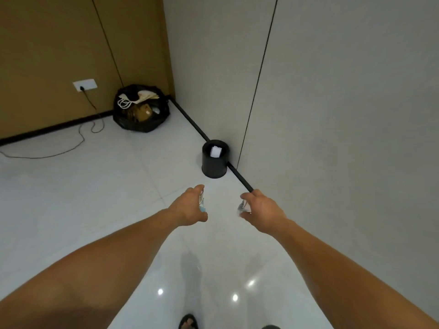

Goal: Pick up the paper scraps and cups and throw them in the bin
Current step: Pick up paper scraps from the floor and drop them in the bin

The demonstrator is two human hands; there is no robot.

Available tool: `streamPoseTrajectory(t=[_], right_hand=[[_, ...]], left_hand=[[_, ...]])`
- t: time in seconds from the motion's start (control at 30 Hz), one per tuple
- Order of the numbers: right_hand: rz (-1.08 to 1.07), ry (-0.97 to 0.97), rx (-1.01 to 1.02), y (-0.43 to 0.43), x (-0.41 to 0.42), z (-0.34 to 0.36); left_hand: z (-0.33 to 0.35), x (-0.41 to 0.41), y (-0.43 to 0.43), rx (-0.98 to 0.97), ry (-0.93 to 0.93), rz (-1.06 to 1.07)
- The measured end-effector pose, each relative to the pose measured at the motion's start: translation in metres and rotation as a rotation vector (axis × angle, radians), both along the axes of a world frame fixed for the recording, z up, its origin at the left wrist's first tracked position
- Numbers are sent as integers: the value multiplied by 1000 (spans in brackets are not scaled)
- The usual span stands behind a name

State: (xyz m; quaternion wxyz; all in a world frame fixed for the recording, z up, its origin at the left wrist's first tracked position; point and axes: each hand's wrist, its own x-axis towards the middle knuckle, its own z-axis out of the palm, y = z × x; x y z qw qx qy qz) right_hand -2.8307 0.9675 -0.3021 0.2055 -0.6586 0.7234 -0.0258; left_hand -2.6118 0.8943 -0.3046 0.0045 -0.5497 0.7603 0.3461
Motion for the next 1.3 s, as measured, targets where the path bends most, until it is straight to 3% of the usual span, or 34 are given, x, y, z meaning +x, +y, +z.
streamPoseTrajectory(t=[0.23,0.73,0.93,1.3], right_hand=[[104,0,52,-91,35,-3],[146,3,66,-369,-3,-5],[135,-6,107,-465,7,-23],[-148,-68,165,-579,4,-66]], left_hand=[[-1,25,-85,-3,29,44],[15,16,-318,-17,2,170],[-5,3,-423,25,57,123],[-60,-26,-617,160,14,-155]])
